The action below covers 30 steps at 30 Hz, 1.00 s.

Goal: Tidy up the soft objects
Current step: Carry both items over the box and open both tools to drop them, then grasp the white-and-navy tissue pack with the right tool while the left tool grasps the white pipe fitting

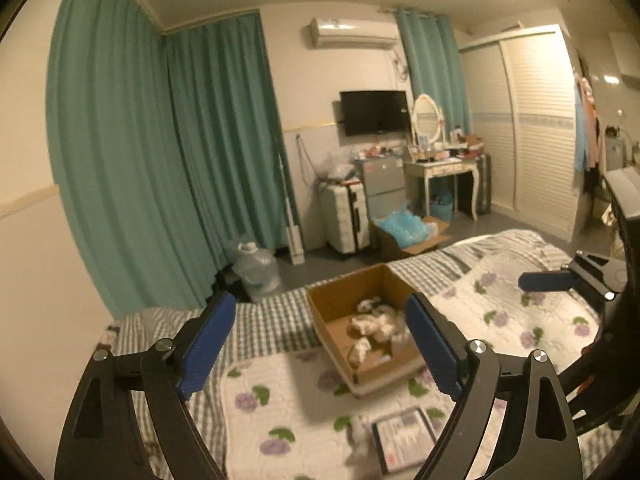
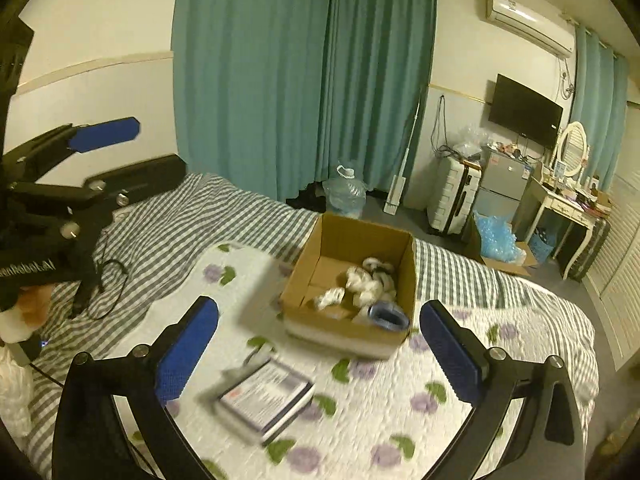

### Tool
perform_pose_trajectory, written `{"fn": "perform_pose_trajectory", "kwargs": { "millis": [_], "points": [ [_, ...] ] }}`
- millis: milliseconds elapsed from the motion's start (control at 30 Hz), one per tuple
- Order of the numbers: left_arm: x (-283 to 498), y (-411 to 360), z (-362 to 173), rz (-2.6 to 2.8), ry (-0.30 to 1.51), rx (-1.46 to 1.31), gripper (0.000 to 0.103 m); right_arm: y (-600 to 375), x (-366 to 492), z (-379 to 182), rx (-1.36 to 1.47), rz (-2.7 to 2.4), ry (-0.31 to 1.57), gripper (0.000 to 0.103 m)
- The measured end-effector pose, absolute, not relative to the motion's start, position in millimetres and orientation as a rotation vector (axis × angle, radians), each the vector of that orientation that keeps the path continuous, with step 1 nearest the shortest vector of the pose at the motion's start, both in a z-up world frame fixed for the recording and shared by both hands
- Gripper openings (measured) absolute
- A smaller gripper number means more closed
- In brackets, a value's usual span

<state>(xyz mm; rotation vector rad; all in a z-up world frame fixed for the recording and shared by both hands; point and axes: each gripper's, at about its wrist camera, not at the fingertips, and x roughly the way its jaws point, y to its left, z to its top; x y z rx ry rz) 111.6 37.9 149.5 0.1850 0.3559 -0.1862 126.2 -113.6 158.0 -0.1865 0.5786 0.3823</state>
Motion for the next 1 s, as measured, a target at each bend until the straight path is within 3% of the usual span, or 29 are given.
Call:
{"fn": "perform_pose_trajectory", "kwargs": {
  "millis": [167,333,633,1000],
  "points": [
    [82.5,47.7,126.6,-0.171,0.397,0.183,0.088,-109.0,83.1,142.3,-0.168,0.379,0.619,0.102],
    [74.7,57.4,78.7,-0.204,0.506,0.117,0.088,-94.0,67.5,90.7,-0.116,0.393,0.698,0.102],
    [99.3,74.0,-11.1,-0.116,0.623,0.049,0.088,-62.2,83.8,-21.0,-0.031,0.383,0.824,0.102],
    [120.8,83.7,-86.0,-0.067,0.732,0.145,0.088,-42.2,116.8,-74.3,-0.016,0.319,0.889,0.102]
  ]
}}
